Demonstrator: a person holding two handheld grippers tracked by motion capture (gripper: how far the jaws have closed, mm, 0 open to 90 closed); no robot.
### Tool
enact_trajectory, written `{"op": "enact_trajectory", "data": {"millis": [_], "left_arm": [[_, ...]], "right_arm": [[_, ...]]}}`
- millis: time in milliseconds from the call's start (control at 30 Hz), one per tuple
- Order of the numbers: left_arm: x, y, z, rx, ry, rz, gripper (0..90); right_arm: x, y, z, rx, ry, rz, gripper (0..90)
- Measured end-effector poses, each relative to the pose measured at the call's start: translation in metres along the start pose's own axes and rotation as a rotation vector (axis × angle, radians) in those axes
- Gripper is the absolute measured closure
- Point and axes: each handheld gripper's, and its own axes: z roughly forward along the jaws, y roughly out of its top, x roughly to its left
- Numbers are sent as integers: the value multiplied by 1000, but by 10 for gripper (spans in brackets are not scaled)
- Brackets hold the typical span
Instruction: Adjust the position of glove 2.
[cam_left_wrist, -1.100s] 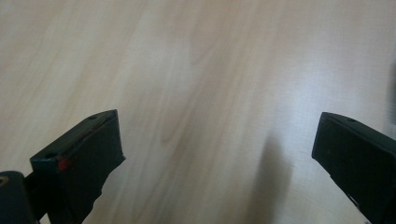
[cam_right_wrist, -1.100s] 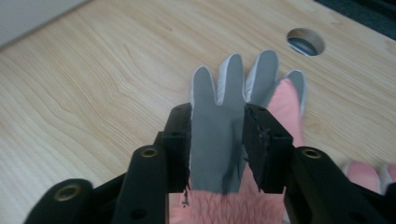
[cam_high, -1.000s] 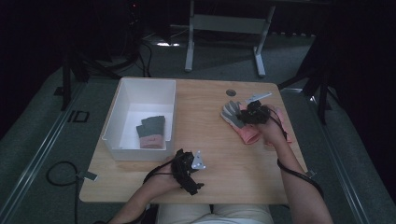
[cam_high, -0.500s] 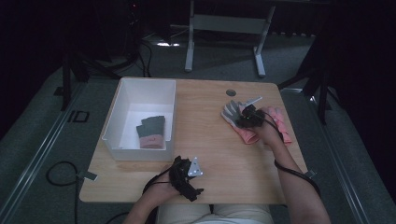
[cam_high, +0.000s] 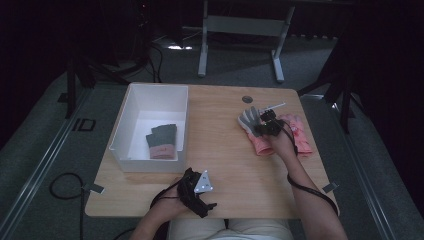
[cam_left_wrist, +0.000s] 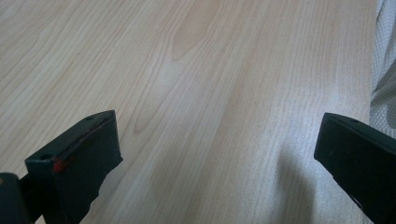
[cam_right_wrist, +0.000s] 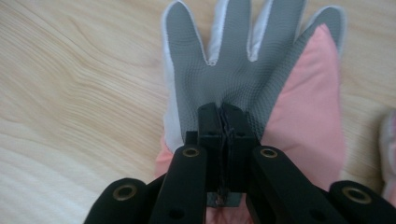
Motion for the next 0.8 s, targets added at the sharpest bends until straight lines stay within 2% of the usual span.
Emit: {"op": "enact_trajectory", "data": {"millis": [100,167,300,333,400,433,467,567,667,800], "left_arm": [[0,-1,2,-4,-11,4,0],[0,-2,3,4,-8,10,0],[-1,-2,5,0,-1,14,0],[-1,-2,5,0,-1,14,0],[-2,-2,6,9,15,28,0],[-2,-2,6,6,3,28,0],[-3,-2,6,-3,0,27,0],[-3,-1,4,-13,1,34,0],[-3,-1,4,-33,-6,22,0],[-5,-1,5,-43,-7,17,0]], "right_arm": [[10,2,-20,-49,-1,5,879],[15,3,-37,-94,18,48,879],[32,2,-69,-159,-3,87,880],[32,2,-69,-159,-3,87,880],[43,0,-85,-186,-14,111,880],[46,-1,-89,-193,-17,111,880],[53,-4,-98,-215,-10,140,880],[63,-9,-110,-249,-19,173,880],[72,-16,-119,-275,-38,208,880],[81,-30,-116,-270,-38,253,879]]}}
